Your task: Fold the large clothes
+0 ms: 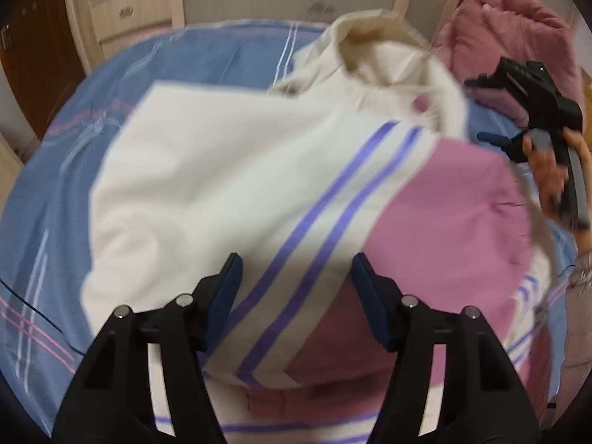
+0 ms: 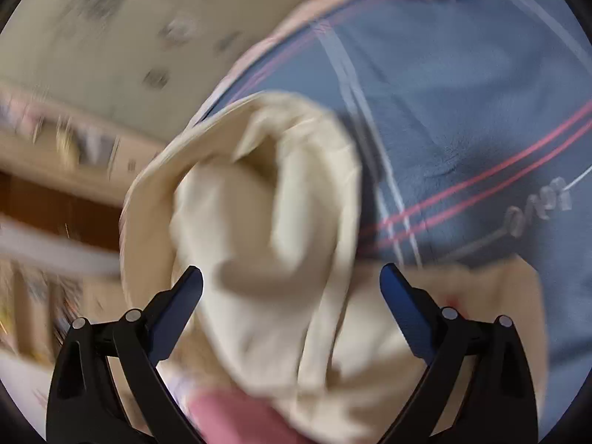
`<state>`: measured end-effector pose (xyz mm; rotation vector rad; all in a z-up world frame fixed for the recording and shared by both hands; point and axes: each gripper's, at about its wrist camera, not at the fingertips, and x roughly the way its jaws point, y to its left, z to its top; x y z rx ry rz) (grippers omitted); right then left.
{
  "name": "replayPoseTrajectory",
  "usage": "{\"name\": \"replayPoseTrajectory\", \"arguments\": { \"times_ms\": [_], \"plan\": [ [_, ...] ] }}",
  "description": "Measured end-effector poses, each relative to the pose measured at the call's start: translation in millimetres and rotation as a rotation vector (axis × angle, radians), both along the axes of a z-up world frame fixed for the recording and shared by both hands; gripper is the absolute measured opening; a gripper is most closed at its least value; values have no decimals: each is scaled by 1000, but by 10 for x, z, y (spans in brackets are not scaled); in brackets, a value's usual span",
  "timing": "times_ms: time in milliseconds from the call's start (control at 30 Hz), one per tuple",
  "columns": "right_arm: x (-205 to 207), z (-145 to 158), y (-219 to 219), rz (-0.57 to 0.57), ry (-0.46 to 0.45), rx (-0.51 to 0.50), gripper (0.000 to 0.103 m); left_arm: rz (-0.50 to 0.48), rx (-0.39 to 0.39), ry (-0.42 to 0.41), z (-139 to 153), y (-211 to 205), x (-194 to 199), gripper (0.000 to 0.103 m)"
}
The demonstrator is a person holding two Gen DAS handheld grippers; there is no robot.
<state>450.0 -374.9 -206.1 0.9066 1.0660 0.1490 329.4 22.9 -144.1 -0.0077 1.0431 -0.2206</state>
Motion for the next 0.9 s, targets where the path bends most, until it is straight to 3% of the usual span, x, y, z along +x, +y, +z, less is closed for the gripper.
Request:
{"name": "replayPoseTrajectory", "arguments": {
  "times_ms": [100,133,167,200,267,333,367,433,467,500,533,567,600,633,667,733,767,800,900],
  "plan": [
    [251,-224,-118,-47,-1,154,95,0,27,-7,-110,-18,31,66],
    [350,-257,-75,-23,10,147,77,-2,45,-18,-126,-41,29,67],
    [441,-250,39,37,48,56,57,-3,56,-23,-144,-50,43,68],
    [490,-228,149,83,96,-58,23,-2,64,-27,-165,-64,48,69],
    [504,-119,370,134,120,-260,14,3,70,-32,-198,-82,58,69],
    [398,243,572,102,48,-602,12,10,73,-34,-216,-86,61,71],
    [278,525,692,32,-20,-848,12,14,76,-34,-221,-112,78,71],
    [-20,970,934,-109,-211,-1183,12,19,77,-36,-254,-101,72,71],
    [-156,1088,1085,-156,-300,-1344,12,20,76,-36,-253,-92,75,71],
    [-317,1144,1323,-215,-401,-1596,13,22,73,-34,-258,-86,79,71],
    [-414,1094,1499,-238,-451,-1771,13,29,69,-28,-270,-75,87,71],
    [-441,1043,1567,-213,-454,-1826,13,35,67,-25,-273,-78,79,71],
    [-451,982,1580,-126,-433,-1807,13,39,68,-23,-280,-77,82,71],
    [-442,956,1517,-37,-389,-1712,16,43,70,-23,-285,-84,84,71],
    [-438,967,1378,46,-343,-1543,20,45,73,-23,-284,-89,85,71],
    [-442,1025,1105,125,-295,-1277,47,47,77,-26,-275,-101,92,71],
    [-483,1090,910,150,-285,-1116,55,49,80,-26,-275,-106,95,72],
    [-535,1151,795,156,-294,-1041,68,50,80,-25,-277,-104,117,73],
    [-637,1410,484,90,-352,-846,81,54,77,-24,-292,-105,133,76]
  ]
}}
